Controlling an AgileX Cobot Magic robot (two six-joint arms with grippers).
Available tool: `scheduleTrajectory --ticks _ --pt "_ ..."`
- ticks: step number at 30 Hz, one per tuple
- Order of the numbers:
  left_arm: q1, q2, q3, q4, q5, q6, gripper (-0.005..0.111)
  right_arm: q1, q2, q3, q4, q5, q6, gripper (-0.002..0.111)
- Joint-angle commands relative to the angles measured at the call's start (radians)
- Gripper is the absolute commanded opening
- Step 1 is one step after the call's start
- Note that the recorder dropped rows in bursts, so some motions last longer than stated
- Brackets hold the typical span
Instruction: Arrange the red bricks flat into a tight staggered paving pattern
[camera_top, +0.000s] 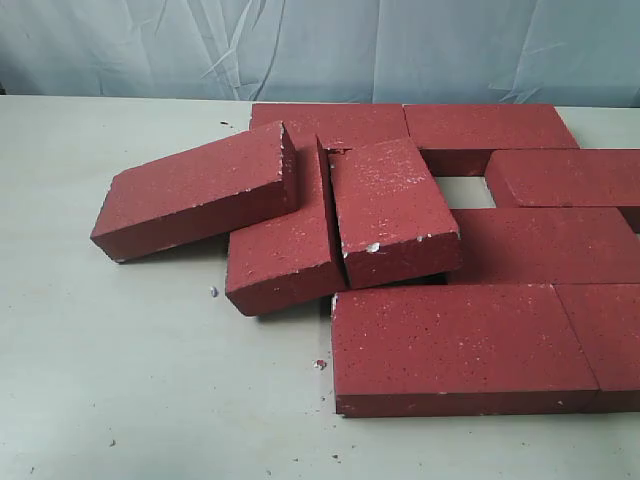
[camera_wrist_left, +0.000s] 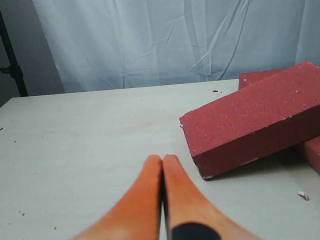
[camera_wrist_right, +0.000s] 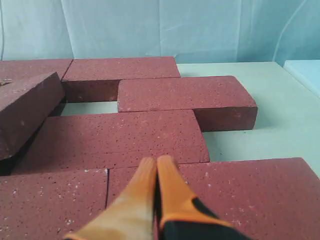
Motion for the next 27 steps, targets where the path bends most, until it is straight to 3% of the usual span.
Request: scheduleTrajectory --ticks 1,7,12,15,20,23,25,27 --pt "0.001 -0.005 0.004 0.004 -0.007 0.001 0.000 -0.004 -0.006 0.001 -0.029 -0.019 0.000 -0.001" --pt "0.001 -0.005 0.004 0.049 -0.019 0.016 0.000 -0.004 -0.006 0.001 -0.070 -0.066 0.000 -0.001" --pt "0.001 -0.005 0.004 -0.066 -0.117 0.013 0.000 -0.004 -0.006 0.001 -0.027 -0.249 0.000 -0.001" --pt "0.001 -0.005 0.004 -0.063 -0.201 0.016 0.000 -0.004 -0.006 0.001 -0.026 -0.422 0.000 -0.001" --pt "0.001 -0.005 0.004 -0.079 -0.242 0.013 0.000 -0.004 -0.006 0.001 0.042 -0.517 0.100 -0.001" --pt "0.001 -0.005 0.004 -0.206 -0.345 -0.052 0.000 -0.004 -0.006 0.001 0.073 -0.694 0.212 -0.001" --pt "0.001 -0.005 0.004 -0.198 -0.440 -0.052 0.000 -0.004 -0.006 0.001 0.064 -0.839 0.247 -0.001" --pt "0.001 -0.005 0.004 -0.181 -0.573 -0.055 0.000 -0.004 0.012 -0.020 0.064 -0.853 0.247 -0.001"
